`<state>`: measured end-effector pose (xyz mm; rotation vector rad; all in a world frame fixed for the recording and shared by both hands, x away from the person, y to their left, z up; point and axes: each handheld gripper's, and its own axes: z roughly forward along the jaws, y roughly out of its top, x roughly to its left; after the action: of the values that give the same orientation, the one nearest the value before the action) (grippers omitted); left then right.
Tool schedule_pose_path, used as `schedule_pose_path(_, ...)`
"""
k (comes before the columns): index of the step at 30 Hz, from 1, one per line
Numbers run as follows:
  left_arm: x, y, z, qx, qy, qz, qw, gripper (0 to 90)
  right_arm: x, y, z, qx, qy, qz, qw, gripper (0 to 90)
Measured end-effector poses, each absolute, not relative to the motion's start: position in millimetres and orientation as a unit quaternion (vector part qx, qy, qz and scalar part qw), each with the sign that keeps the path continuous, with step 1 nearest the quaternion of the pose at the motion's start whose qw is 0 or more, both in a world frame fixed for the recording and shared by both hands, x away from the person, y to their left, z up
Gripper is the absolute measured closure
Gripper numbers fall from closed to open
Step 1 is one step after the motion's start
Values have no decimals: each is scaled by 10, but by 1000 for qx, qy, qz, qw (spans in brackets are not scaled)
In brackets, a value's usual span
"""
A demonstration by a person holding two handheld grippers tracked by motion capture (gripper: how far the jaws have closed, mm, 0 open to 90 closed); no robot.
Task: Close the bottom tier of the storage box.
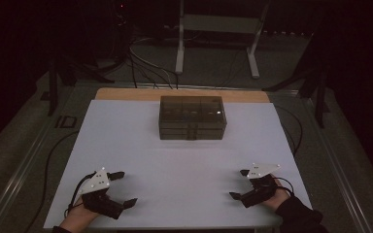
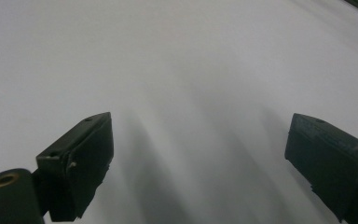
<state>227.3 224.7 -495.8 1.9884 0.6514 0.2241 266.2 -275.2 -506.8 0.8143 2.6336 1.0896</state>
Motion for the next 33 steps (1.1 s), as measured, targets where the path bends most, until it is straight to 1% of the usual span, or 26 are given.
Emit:
schedule_pose_path(6,2273,2250,-4959,820,269,92,496,0,2610,-2847,-5099,290,881,362,92,81)
schedule_pose_path(10,2274,2251,-4960,820,269,92,496,0,2638,-2877,-5102,302,875,367,94,81)
schedule_pose_path(13,2277,2252,-4962,820,269,91,497,0,2669,-2863,-5107,300,876,363,103,81)
schedule_pose_path(19,2276,2250,-4961,820,269,91,496,0,2697,-2831,-5118,297,878,362,102,81)
schedule_pose_path(21,2275,2250,-4961,820,269,91,497,0,2697,-2825,-5121,295,880,356,110,81)
schedule_pose_path(33,2273,2253,-4958,820,268,92,497,0,2680,-2790,-5136,283,886,351,108,81)
